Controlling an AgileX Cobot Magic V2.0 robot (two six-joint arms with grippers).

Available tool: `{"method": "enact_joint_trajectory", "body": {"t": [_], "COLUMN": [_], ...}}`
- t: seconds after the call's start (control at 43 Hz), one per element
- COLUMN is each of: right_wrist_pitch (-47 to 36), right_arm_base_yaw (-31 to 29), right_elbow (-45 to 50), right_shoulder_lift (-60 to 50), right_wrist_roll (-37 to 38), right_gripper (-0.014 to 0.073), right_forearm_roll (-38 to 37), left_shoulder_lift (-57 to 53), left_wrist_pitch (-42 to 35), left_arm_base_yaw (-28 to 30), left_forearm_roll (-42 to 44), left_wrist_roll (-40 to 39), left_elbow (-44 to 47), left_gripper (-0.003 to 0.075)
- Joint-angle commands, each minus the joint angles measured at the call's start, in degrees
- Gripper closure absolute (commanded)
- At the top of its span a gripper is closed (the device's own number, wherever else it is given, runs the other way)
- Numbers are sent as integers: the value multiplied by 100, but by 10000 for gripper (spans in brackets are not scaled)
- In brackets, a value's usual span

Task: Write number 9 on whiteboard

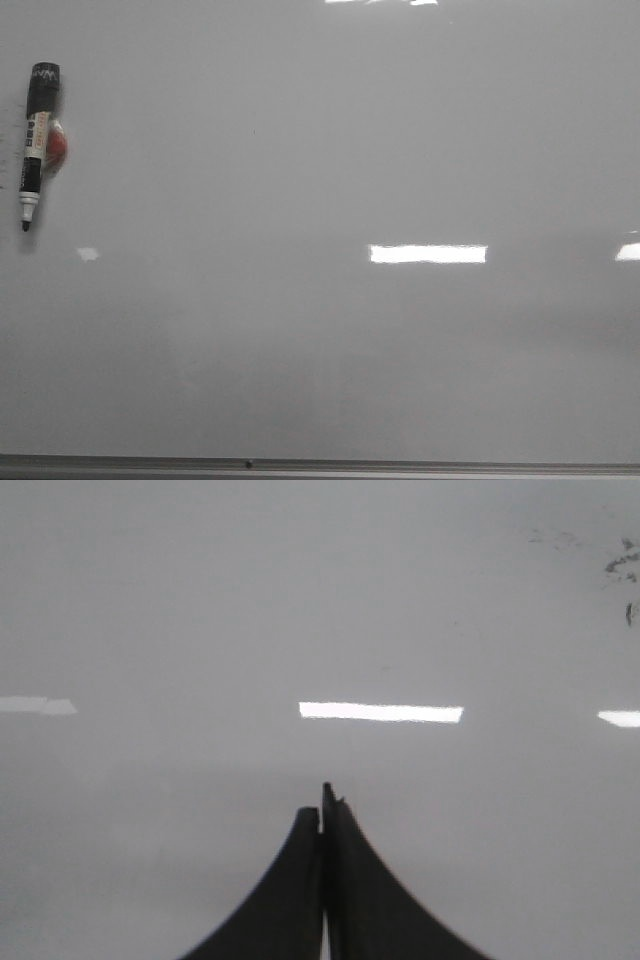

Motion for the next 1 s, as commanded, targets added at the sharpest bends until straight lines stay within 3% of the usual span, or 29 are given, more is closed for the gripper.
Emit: {"method": "enact_joint_trajectory", "body": {"t": [0.0, 0.116, 0.302, 0.581, 0.884, 0.977], "right_wrist_pitch": [-458, -582, -536, 1171, 1345, 1396], "right_arm_base_yaw": [-24, -24, -24, -24, -24, -24], "right_elbow": [-16, -21, -436, -2260, -2818, -2813], "right_shoulder_lift": [-90, -90, -90, 610, 1418, 1418], "right_wrist_roll": [0, 0, 0, 0, 0, 0], "right_gripper": [662, 662, 662, 659, 657, 582], "right_forearm_roll": [-54, -30, 19, 58, 58, 58], "left_shoulder_lift": [-117, -117, -104, 856, 2346, 2401], "left_wrist_pitch": [-542, -674, -1612, -165, 162, 92], "left_arm_base_yaw": [6, 6, 6, 6, 6, 6], "left_forearm_roll": [0, 0, 0, 0, 107, 107], "left_wrist_roll": [-32, -32, -32, -32, -32, 0], "left_elbow": [13, 13, -135, -1883, -2553, -2553], "left_gripper": [739, 739, 739, 739, 733, 633]}}
